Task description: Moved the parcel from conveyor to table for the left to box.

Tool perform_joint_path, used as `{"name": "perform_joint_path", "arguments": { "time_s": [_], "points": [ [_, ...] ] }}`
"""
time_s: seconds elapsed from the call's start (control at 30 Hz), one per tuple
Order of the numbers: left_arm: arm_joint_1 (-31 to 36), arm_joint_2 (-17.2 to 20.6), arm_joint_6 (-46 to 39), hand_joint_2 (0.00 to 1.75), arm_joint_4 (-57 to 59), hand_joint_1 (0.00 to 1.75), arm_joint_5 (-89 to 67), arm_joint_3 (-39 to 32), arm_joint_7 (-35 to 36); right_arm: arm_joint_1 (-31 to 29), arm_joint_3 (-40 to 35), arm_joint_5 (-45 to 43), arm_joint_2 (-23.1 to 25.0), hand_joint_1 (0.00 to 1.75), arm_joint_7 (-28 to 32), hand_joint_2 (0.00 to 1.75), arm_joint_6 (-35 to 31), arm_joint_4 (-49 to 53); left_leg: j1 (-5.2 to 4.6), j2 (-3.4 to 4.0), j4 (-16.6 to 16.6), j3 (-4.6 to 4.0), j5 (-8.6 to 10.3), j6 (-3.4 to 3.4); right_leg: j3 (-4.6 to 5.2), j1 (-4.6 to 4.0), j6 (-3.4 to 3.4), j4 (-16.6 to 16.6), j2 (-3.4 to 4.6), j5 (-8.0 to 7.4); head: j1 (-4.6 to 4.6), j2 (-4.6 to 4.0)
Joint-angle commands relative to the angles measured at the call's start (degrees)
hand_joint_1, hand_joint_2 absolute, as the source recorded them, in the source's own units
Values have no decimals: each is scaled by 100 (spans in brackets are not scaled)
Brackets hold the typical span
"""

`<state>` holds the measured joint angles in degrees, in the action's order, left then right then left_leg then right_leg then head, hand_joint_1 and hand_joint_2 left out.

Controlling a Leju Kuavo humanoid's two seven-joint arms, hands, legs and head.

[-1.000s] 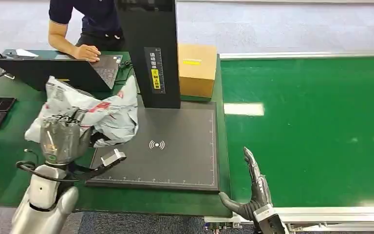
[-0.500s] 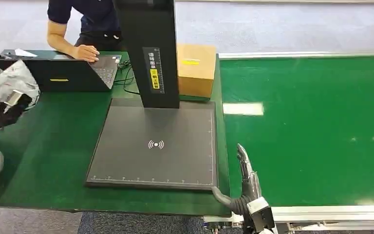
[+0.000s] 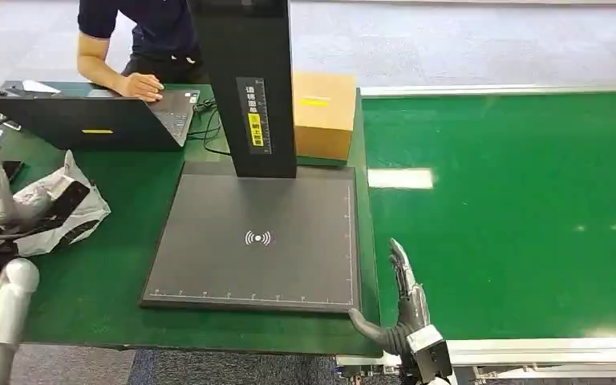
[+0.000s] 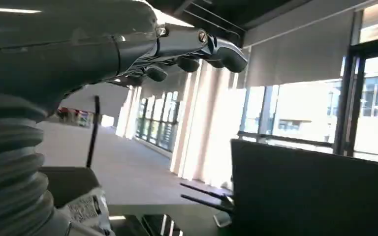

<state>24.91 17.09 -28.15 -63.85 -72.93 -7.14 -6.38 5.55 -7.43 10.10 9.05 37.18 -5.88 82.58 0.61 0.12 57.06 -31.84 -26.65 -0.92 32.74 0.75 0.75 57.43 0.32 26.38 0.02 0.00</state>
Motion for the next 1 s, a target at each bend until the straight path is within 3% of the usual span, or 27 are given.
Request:
{"name": "perform_joint_path", "arguments": {
  "time_s": [0.03,0.23,0.37,0.63,1.0],
  "points": [
    [-900,-1002,324,175,-1745,0,1318,1289,-835,193,123,159,-150,0,282,175,11,-40,0,-35,-14,11,5,7,-25,-2,-2,-18,-37,5,-2,0],
    [-1534,-1579,271,175,-2002,0,3028,2166,-1960,138,184,440,-116,0,282,175,96,-130,-4,-36,-19,18,2,13,-33,3,3,-27,-38,3,2,0],
    [-1872,-2026,1216,175,-1855,0,4951,2377,-3126,-113,156,1230,-157,0,276,175,-158,-175,-4,-19,-16,17,-2,11,-27,3,1,-23,-23,1,2,0],
    [-1686,-2557,1928,175,-1049,0,5953,2489,-3362,-744,-373,1311,-511,0,276,175,-529,-582,-4,-12,-10,7,2,9,-14,2,1,-18,-15,-6,0,0],
    [-1965,-2872,1584,175,-1547,0,5616,2048,-3360,-2278,-1125,1311,24,0,-433,175,-541,-1503,0,28,-4,6,-2,5,1,-1,0,-3,26,-14,0,0]
  ]
}}
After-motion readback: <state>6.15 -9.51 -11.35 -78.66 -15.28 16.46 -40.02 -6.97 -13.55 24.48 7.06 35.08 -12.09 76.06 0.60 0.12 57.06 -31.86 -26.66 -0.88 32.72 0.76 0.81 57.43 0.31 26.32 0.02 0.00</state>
